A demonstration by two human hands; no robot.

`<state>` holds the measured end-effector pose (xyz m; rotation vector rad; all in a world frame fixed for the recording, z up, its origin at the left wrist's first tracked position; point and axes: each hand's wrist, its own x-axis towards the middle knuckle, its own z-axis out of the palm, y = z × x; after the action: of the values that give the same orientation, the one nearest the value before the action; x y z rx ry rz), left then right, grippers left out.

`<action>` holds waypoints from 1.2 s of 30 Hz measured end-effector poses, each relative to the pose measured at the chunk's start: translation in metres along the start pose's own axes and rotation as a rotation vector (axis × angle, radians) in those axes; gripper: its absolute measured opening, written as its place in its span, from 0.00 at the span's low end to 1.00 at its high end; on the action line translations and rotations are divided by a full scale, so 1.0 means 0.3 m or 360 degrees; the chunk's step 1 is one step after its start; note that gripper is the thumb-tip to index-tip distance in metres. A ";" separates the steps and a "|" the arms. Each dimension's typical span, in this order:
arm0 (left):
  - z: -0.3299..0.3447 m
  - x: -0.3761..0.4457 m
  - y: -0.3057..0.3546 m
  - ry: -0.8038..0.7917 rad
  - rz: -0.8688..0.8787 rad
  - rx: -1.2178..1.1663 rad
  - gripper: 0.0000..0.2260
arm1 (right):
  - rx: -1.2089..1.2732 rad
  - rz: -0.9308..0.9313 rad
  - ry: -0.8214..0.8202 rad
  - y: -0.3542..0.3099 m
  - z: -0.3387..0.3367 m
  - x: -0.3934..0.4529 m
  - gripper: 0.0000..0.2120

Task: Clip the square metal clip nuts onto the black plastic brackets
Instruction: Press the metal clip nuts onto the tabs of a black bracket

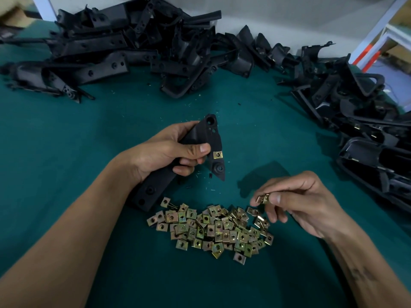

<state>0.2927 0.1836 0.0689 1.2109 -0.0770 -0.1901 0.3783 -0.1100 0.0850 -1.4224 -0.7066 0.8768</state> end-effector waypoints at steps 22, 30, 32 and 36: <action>-0.008 0.001 -0.005 -0.0036 -0.0014 0.0010 0.12 | 0.0041 -0.0072 0.0328 0.007 0.058 -0.022 0.06; -0.012 0.000 -0.005 -0.0051 -0.0015 0.0004 0.11 | -0.0022 -0.0099 0.0334 0.013 0.052 -0.024 0.14; -0.012 0.001 -0.005 -0.0072 -0.0010 0.0003 0.11 | -0.0036 -0.0079 0.0305 0.016 0.044 -0.023 0.18; -0.013 0.001 -0.004 -0.0096 -0.0004 0.0001 0.09 | -0.0051 -0.0041 0.0277 0.017 0.037 -0.017 0.18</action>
<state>0.2936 0.1867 0.0664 1.2060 -0.1283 -0.2287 0.3658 -0.1087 0.0809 -1.4945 -0.6081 0.7146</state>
